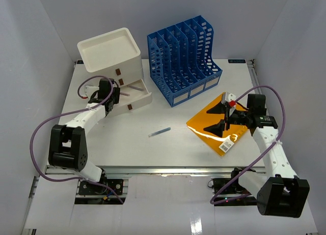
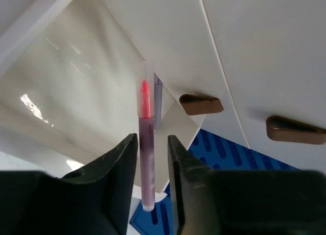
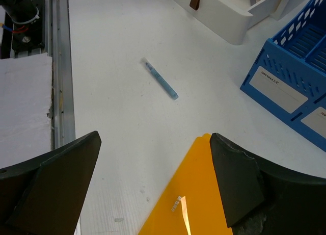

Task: Organize the desk

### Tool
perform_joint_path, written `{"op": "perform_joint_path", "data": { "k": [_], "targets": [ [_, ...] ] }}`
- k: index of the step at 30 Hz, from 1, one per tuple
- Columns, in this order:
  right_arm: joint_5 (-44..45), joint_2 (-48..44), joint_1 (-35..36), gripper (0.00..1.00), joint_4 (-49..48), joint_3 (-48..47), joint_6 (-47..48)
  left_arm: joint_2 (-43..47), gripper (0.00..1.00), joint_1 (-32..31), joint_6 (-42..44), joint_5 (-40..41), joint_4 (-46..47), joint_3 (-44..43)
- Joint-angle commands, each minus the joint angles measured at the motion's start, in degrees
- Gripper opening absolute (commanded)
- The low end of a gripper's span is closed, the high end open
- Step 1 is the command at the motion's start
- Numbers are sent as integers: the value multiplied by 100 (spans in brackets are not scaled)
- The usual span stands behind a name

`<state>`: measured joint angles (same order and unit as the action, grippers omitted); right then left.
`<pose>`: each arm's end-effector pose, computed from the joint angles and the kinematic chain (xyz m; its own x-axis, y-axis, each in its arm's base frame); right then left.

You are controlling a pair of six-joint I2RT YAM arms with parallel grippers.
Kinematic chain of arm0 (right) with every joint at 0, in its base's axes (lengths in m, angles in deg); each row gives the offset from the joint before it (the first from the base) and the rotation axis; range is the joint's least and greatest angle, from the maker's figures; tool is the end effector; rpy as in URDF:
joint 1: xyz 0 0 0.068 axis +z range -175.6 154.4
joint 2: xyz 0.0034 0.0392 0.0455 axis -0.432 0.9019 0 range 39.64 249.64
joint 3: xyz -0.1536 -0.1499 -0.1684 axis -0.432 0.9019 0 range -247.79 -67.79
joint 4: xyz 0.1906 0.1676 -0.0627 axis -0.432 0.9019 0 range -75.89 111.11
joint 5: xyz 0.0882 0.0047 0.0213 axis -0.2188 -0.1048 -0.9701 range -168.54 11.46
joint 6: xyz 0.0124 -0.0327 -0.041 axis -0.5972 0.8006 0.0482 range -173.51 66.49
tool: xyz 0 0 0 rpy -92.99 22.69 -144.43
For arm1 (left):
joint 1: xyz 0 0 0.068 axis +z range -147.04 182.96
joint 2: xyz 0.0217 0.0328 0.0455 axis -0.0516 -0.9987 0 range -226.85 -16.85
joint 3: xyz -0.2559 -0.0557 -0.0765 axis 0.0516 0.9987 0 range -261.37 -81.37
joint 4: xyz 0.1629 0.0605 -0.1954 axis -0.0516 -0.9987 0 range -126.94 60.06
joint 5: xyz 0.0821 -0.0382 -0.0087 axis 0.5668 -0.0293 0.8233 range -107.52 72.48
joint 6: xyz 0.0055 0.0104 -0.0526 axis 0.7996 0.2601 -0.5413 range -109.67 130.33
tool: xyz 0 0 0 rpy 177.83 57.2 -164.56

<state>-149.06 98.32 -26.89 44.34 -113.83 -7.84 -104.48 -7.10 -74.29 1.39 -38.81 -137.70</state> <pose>0.1985 0.0291 0.2855 0.0135 -0.2388 -0.9710 -0.9640 0.2549 -0.0761 0.3288 -0.0467 0.2317 0.0186 -0.9599 -0.2798 -0.6398 0.2036 -0.7411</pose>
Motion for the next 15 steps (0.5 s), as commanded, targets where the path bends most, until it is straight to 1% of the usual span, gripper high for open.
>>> {"op": "perform_joint_path", "data": {
  "k": [1, 3, 4, 6, 8, 10, 11, 13, 15],
  "targets": [
    [-4, 247, 555, 96, 870, -107, 1395, 334, 56, 56, 340, -581, 575, 176],
    [349, 402, 1003, 97, 1120, -131, 1740, 488, 65, 57, 653, -823, 812, 296],
    [722, 522, 1434, 97, 1179, -139, 1962, 651, 66, 57, 837, -1043, 896, 444],
    [1339, 688, 2003, 97, 1280, -173, 2272, 912, 73, 65, 1063, -1325, 1160, 661],
    [1582, 838, 2511, 98, 1437, -273, 2713, 1217, 77, 105, 1451, -1754, 1388, 891],
    [1782, 1043, 2878, 97, 1578, -427, 3240, 1640, 85, 144, 2053, -2433, 1644, 1211],
    [1856, 1205, 2982, 97, 1588, -576, 3391, 1890, 86, 157, 2509, -2859, 1770, 1396],
    [2187, 1656, 3395, 97, 1556, -930, 3434, 2276, 88, 176, 3165, -3468, 1805, 1650],
    [2534, 2204, 3810, 97, 1502, -1285, 3359, 2805, 90, 180, 3901, -3946, 1440, 1889]
  ]
}}
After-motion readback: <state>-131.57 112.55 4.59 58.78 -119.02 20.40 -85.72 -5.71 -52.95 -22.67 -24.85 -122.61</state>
